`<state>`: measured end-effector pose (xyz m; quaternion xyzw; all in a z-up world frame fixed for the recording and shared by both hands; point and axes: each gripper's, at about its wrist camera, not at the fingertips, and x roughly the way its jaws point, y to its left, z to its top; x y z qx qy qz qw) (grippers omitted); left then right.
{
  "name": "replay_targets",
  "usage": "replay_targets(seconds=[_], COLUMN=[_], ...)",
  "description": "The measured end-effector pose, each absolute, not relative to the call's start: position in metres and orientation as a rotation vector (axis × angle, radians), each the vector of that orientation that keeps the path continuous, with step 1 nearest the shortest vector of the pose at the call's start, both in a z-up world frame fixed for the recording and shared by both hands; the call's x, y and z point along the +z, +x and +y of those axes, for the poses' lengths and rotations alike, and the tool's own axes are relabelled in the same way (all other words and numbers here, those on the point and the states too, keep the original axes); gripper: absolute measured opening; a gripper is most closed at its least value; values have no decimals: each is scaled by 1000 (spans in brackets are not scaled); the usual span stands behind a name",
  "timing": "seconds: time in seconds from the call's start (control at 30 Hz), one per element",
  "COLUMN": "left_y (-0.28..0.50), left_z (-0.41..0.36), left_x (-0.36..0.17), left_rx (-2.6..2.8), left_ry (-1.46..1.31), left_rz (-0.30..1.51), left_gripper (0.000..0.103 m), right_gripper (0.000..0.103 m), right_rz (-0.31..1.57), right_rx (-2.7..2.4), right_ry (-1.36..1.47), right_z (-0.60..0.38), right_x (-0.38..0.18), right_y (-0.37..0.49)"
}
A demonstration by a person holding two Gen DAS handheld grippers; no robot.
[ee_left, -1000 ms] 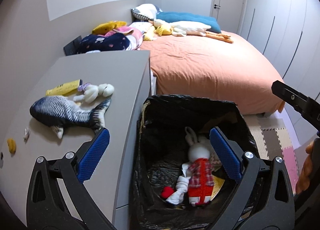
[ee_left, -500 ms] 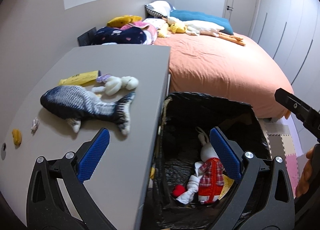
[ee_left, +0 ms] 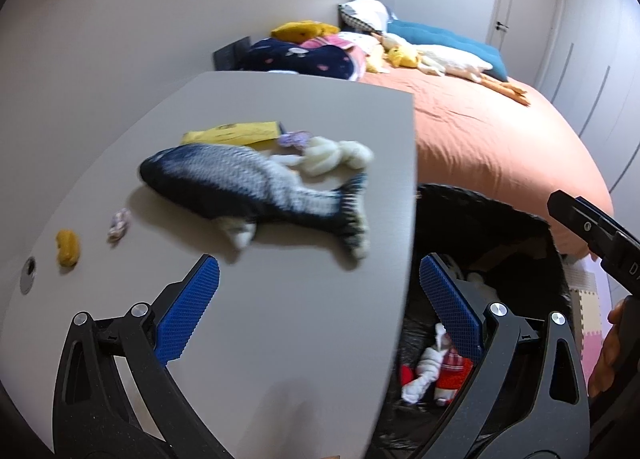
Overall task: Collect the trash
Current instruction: 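Move both tools back over the desk toward the fish and brown plush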
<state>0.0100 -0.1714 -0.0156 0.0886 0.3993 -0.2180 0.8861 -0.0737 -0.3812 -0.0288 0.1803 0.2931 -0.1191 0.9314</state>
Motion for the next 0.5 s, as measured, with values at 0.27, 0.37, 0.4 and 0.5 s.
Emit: replay_targets(seconds=[0.27, 0.37, 0.4, 0.5], left_y=[30, 37, 40, 46], left_z=[-125, -108, -101, -84], left_x=[-18, -20, -21, -21], left_rx=[-369, -342, -332, -298], left_ry=[145, 127, 119, 105], left_rz=[847, 852, 855, 854], left_gripper=[97, 97, 97, 97], right_gripper=[77, 77, 77, 77], right_rz=[632, 645, 651, 661], right_rx=[-148, -112, -97, -73], right_ry=[326, 307, 298, 278], right_z=[-340, -322, -315, -301], right_x=[-29, -29, -29, -30], right_y=[-41, -27, -22, -11])
